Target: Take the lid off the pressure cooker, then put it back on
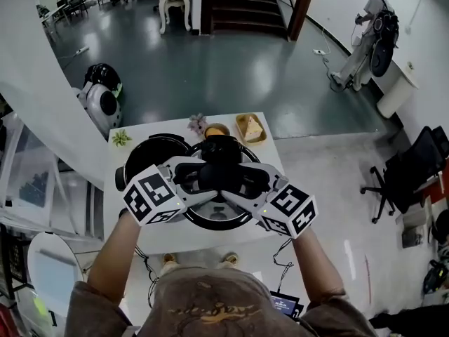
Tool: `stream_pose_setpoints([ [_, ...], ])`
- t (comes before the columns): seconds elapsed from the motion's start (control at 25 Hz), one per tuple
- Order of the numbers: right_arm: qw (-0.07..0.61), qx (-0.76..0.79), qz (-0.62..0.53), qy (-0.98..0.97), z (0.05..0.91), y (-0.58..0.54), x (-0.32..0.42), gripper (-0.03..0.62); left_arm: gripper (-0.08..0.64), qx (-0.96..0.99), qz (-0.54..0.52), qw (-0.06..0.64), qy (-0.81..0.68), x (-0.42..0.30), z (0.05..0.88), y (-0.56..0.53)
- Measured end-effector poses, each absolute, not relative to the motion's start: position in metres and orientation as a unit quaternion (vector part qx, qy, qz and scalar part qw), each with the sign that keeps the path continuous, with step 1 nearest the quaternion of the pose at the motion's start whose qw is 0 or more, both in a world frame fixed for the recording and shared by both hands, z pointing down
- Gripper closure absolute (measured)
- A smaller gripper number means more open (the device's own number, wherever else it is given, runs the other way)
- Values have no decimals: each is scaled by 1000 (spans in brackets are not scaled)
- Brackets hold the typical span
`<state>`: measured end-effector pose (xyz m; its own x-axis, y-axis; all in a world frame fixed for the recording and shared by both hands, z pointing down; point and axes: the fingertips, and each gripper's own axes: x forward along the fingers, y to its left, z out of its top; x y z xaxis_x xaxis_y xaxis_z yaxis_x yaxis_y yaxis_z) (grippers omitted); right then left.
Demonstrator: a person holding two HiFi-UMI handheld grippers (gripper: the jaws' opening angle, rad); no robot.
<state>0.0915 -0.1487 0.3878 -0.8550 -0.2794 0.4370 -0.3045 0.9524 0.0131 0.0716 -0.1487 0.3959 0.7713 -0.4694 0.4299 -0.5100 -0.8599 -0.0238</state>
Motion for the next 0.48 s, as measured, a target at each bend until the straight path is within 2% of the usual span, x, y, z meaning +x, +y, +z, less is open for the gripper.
stream_pose_setpoints([
  [0.28,218,200,40,-955,386,-129,0,327,293,951,221,38,-213,-20,394,-131],
  [0.48,216,236,47,-946,384,-125,-16,327,293,958,224,29,-180,-36,392,-128],
])
